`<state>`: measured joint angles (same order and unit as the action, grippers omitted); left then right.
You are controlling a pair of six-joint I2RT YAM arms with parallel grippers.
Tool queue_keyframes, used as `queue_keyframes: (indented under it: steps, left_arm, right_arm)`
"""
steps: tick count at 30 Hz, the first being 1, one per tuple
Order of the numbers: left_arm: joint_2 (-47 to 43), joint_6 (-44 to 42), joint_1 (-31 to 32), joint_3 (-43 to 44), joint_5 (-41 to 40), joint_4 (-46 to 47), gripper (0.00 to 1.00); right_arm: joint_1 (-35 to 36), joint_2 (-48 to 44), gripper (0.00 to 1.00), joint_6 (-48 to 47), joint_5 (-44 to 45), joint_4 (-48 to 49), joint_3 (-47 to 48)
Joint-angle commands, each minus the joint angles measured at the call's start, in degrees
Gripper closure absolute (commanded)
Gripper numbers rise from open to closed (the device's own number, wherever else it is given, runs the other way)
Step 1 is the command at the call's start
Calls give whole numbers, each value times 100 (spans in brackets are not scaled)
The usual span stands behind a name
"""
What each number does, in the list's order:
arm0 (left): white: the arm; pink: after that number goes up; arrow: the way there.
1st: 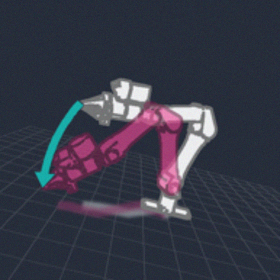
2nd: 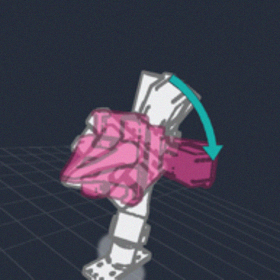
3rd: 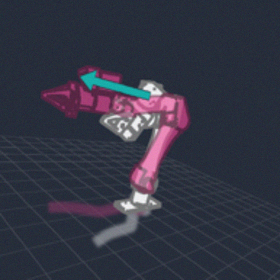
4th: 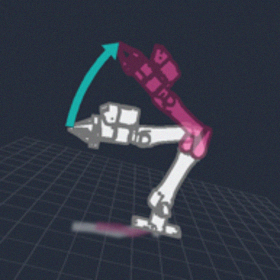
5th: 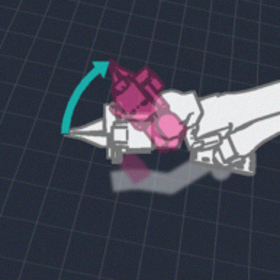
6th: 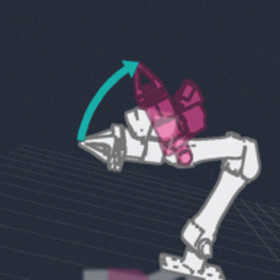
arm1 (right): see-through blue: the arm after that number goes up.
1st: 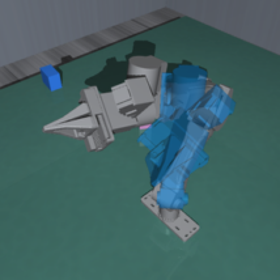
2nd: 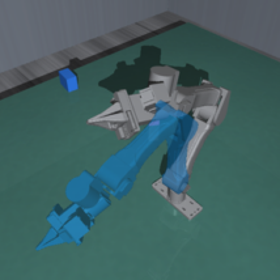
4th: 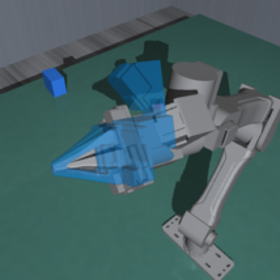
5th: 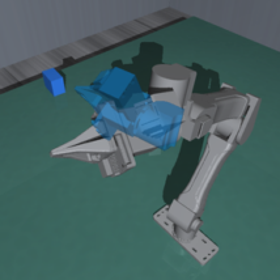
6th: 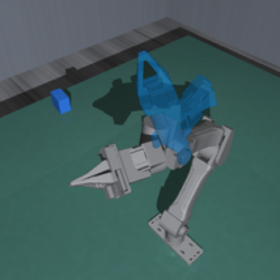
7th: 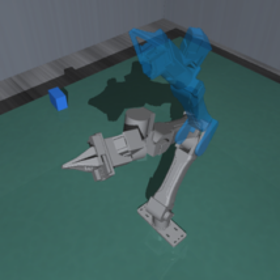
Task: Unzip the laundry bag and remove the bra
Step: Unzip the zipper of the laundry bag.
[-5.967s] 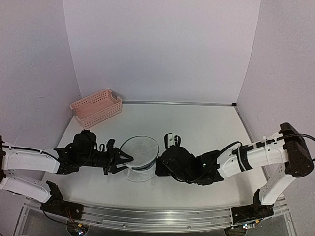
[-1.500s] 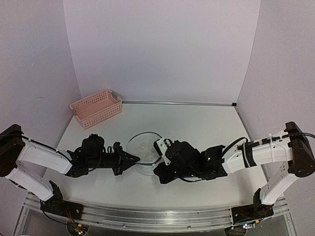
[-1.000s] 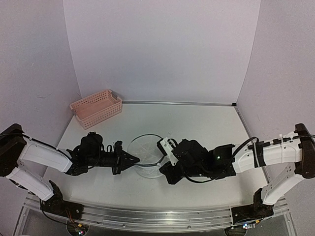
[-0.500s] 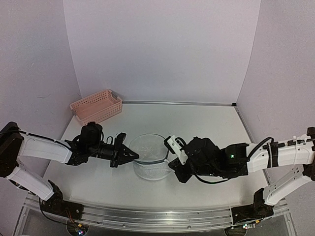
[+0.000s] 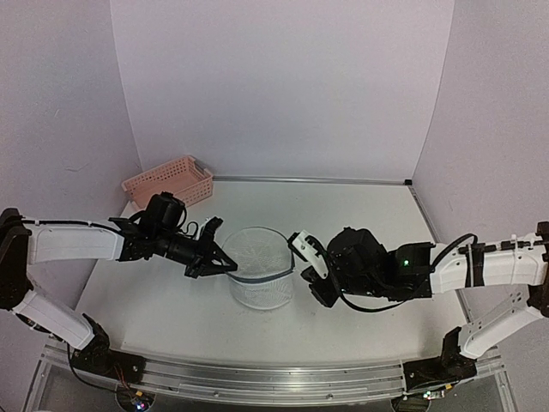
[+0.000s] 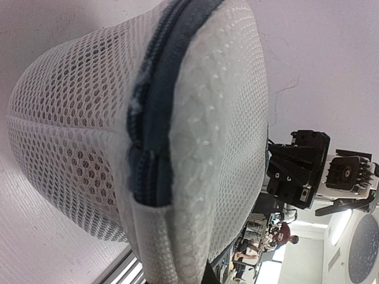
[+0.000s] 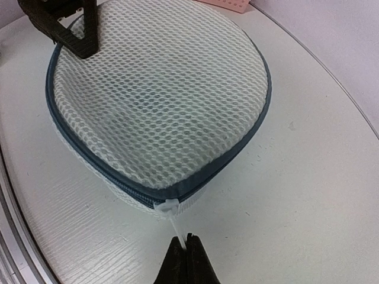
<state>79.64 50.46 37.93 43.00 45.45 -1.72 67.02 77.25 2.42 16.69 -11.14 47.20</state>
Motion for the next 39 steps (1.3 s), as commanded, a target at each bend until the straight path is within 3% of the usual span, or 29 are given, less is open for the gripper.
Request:
queue_keyframes:
  steps: [1,10,18,26,34,39]
  left_arm:
    - [-132,-1047,-136,367,123,-1012,100]
    - [-51,-1974,-137,980,199,-2009,100]
    - [288,-2395,-137,1253,102,-2457,100]
    - [879,-2597,-165,1962,-277,-2721,100]
    - [1631,-2841,-286,2806,-432,-3042,98]
    - [2102,-3080,-320,3417,-438,-3311,94]
  right_arm:
    - [-361,-196,100,-618,-79,253,-115]
    - [-695,-347,100,-1886,-721,1473,-667]
    - [-1112,-174,100,-2437,-1193,1659,-568]
    - [-1089,-398,100,-1990,-2112,1574,-815]
    - [-772,-926,100,-1350,-2092,1529,-1186]
    - [-398,-620,100,-924,-1863,1459,-1051]
